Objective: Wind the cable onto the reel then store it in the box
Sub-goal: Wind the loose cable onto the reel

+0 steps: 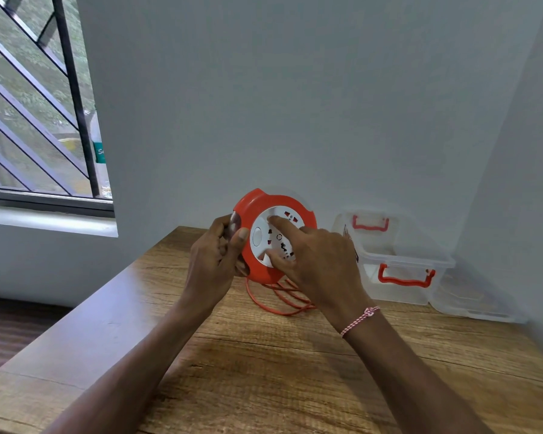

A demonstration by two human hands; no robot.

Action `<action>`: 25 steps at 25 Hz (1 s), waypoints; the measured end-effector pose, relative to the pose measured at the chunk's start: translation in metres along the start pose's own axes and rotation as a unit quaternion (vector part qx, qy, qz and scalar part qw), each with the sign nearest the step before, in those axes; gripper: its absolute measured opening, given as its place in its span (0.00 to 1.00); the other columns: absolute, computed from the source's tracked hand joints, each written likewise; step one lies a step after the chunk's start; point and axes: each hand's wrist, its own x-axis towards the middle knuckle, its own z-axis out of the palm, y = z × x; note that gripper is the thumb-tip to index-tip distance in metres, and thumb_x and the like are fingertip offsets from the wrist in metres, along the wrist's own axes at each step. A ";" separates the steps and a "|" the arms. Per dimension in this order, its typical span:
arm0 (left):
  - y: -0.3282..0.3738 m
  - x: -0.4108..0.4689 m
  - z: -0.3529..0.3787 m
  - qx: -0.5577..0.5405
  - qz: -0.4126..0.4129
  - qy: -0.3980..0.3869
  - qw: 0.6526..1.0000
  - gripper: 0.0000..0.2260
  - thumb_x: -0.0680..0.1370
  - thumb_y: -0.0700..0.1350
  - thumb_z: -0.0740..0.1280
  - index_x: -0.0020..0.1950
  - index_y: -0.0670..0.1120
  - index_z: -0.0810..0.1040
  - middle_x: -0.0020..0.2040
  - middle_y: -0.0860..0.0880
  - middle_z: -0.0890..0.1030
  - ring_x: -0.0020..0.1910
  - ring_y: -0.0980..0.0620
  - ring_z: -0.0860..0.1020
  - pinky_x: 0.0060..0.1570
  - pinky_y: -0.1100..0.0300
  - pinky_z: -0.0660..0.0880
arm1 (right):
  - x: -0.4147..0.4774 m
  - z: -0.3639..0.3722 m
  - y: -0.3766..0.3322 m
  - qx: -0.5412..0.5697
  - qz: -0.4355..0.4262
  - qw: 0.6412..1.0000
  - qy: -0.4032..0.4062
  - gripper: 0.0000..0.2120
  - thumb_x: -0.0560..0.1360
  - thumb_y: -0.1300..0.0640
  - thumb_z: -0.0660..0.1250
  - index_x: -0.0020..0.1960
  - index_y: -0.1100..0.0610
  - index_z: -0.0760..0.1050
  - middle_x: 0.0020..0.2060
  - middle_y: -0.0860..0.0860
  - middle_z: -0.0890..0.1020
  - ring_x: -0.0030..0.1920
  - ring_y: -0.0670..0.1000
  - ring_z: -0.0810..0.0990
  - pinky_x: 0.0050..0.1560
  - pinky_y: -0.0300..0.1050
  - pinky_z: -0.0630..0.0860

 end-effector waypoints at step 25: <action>0.003 -0.003 0.002 -0.021 -0.006 -0.010 1.000 0.17 0.83 0.57 0.61 0.67 0.49 0.75 0.48 0.58 0.85 0.41 0.56 0.87 0.36 0.65 0.82 | -0.001 0.010 -0.004 -0.038 -0.001 0.999 -0.011 0.29 0.79 0.39 0.70 0.75 0.50 0.72 0.48 0.57 0.87 0.31 0.55 0.84 0.31 0.44 0.81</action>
